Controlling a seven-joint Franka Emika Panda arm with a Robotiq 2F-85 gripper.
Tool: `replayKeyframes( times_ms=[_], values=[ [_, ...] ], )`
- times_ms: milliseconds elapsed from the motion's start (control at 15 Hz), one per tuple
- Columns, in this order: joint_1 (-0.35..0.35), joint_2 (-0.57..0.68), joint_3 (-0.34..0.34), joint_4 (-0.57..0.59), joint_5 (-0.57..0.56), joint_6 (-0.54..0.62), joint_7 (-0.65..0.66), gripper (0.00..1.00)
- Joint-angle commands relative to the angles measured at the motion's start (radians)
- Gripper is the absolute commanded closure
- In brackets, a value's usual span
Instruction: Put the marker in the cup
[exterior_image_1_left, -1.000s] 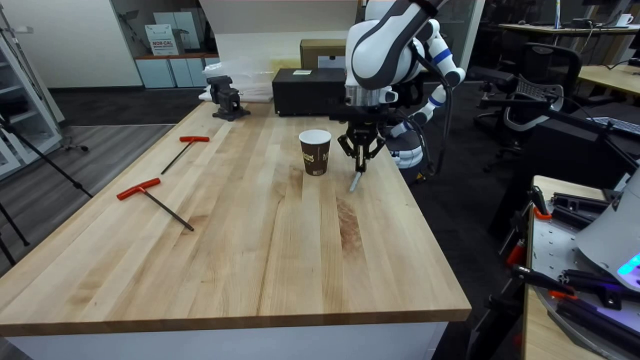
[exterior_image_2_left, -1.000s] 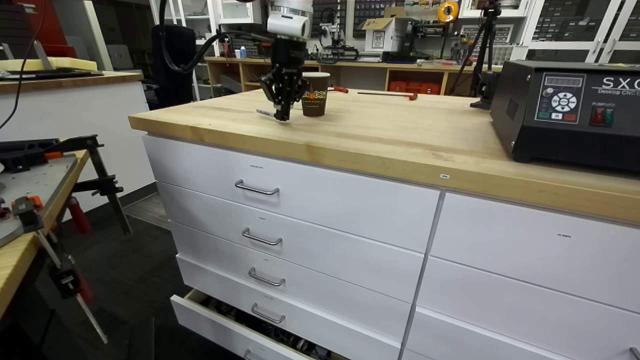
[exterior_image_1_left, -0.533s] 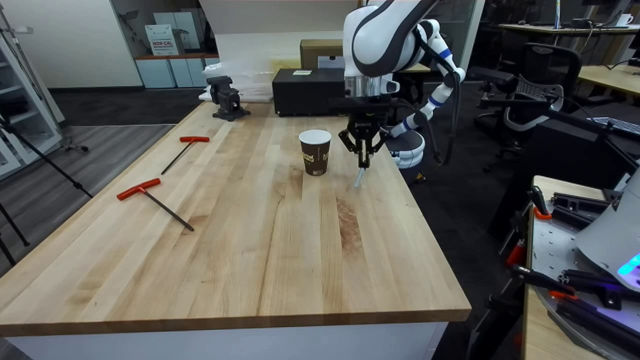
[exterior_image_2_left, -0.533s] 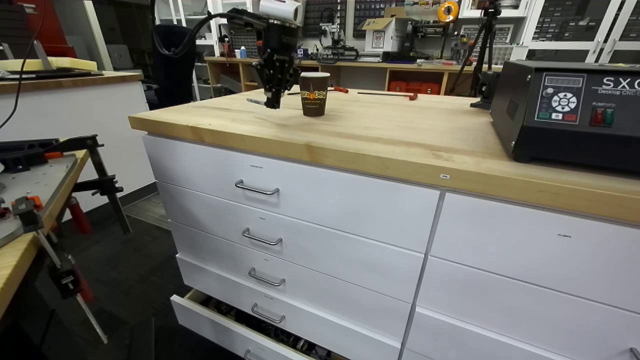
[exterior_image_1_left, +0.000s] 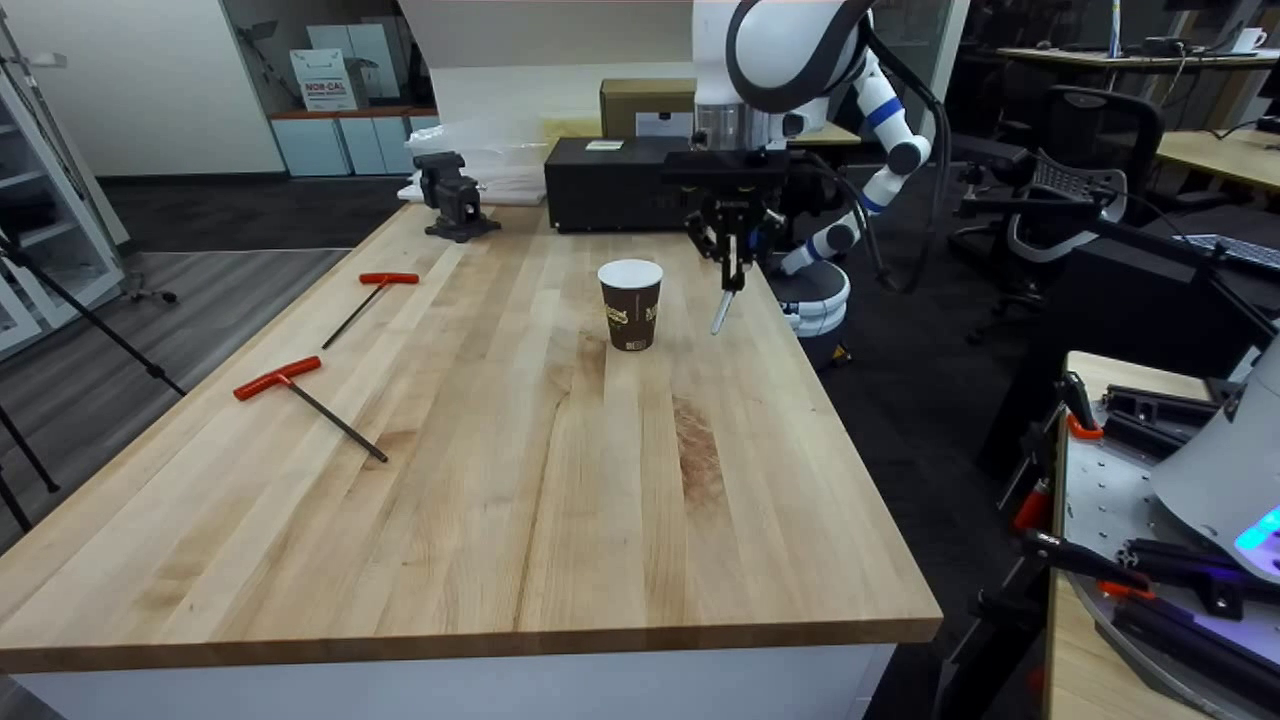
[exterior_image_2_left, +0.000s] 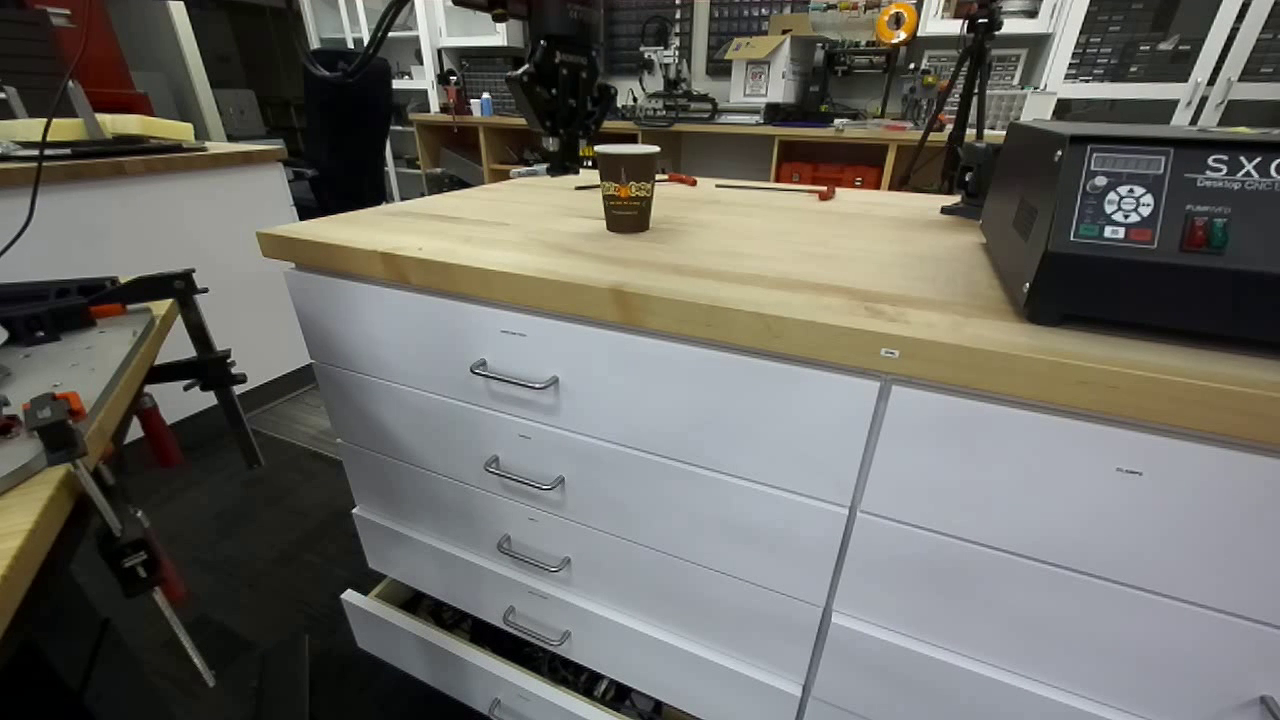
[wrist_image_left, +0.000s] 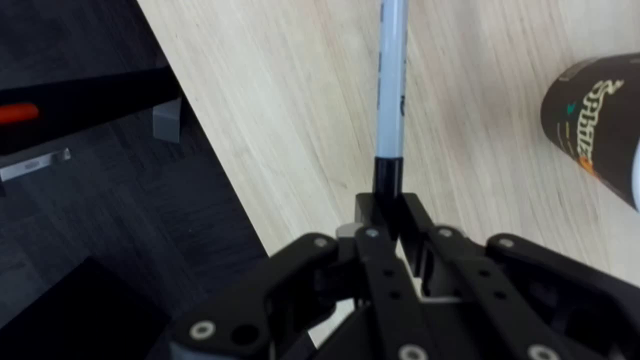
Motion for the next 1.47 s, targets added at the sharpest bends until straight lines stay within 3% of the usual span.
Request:
replayKeyframes(
  times_ms=[0, 200, 400, 800, 1400],
  values=[
    [0.015, -0.122, -0.029, -0.046, -0.17, -0.04, 0.079, 0.96],
    [-0.004, -0.193, -0.014, -0.055, -0.299, -0.053, 0.03, 0.96],
    [-0.021, -0.243, 0.013, -0.057, -0.353, -0.016, -0.074, 0.96],
    [-0.032, -0.259, 0.049, -0.024, -0.34, 0.088, -0.307, 0.96],
    [-0.041, -0.183, 0.056, 0.072, -0.312, 0.165, -0.461, 0.96]
  ],
)
